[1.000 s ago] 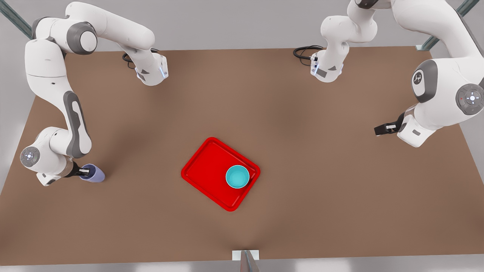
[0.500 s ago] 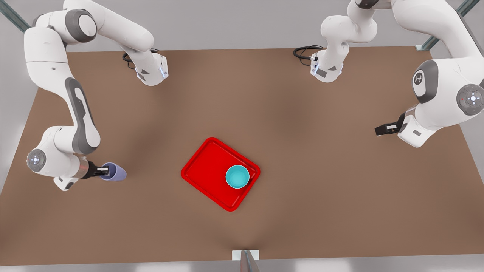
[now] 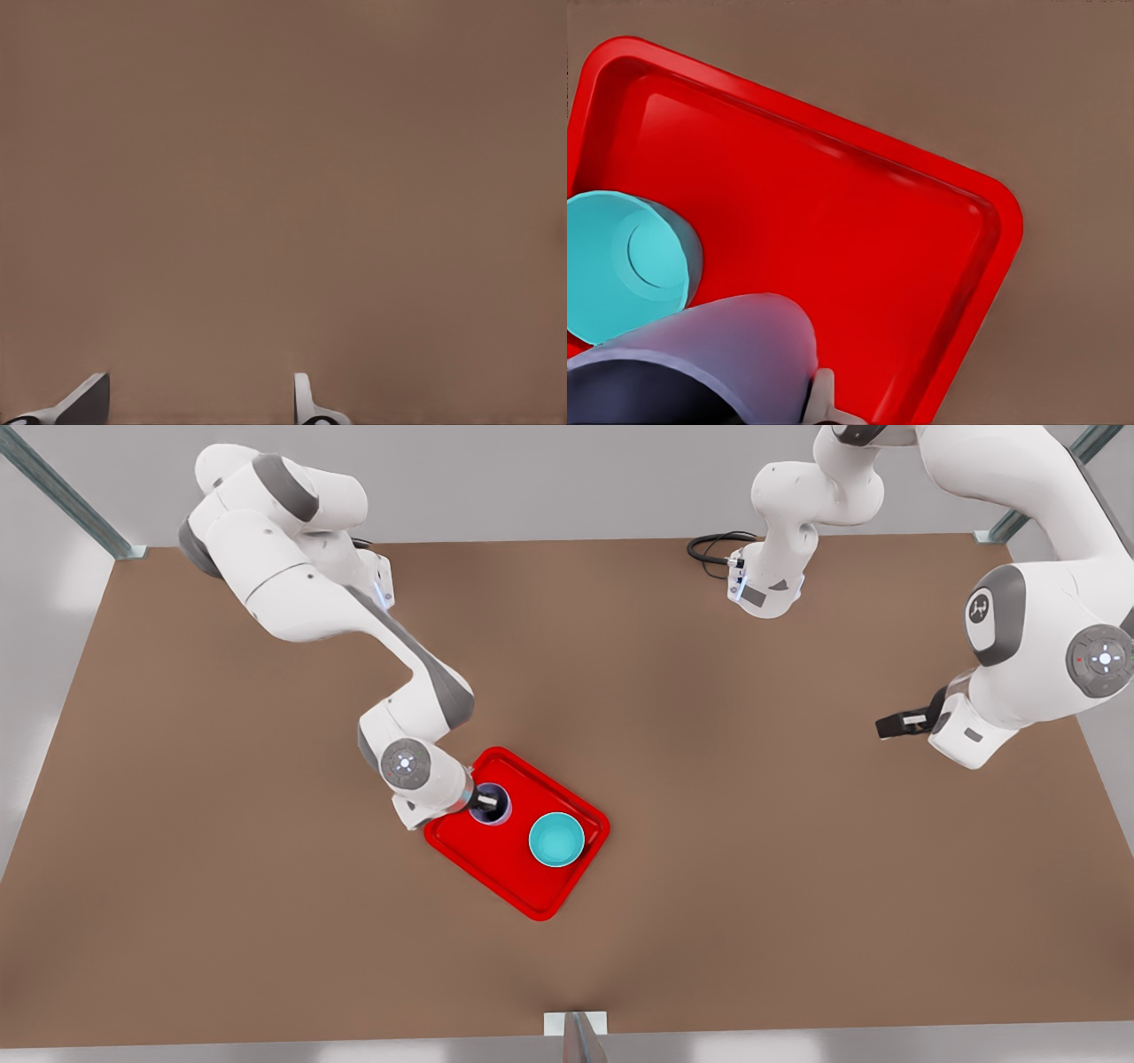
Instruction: Place the bowl on the tray with the left arm and the cup on the tray with the right arm
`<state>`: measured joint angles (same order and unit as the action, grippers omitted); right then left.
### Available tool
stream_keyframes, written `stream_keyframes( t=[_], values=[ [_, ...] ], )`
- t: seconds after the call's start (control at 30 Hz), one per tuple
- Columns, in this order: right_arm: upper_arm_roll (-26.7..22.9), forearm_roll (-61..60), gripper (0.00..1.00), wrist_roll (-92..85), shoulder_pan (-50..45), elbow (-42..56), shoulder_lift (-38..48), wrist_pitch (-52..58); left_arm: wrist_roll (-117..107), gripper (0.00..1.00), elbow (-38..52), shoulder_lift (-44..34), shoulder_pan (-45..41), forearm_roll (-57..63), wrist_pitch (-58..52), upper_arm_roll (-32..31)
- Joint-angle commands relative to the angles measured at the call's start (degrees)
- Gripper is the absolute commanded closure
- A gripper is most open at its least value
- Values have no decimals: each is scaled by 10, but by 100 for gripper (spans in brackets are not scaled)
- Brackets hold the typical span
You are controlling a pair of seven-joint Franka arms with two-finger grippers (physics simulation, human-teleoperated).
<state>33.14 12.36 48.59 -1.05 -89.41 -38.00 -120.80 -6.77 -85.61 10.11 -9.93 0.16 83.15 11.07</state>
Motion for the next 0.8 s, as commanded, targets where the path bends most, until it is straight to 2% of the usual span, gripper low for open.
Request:
stream_keyframes(
  t=[0.0,0.13,0.4,0.47,0.63,0.77],
  values=[
    [0,5,79,1,0,-1,-1,0,0,0,0,0,0,0,0,0],
    [-7,8,79,8,8,-45,-3,-35,0,0,0,1,-1,0,0,0],
    [-13,9,79,9,6,-67,-10,-65,0,0,-1,1,-1,0,-1,0],
    [-13,8,14,10,7,-70,-10,-67,0,0,-1,1,-1,0,-1,0],
    [-13,9,12,10,8,-70,-11,-67,0,0,-1,3,-1,0,0,0],
    [-13,8,5,10,8,-69,-11,-67,0,0,-1,3,-1,0,-2,0]
  ],
)
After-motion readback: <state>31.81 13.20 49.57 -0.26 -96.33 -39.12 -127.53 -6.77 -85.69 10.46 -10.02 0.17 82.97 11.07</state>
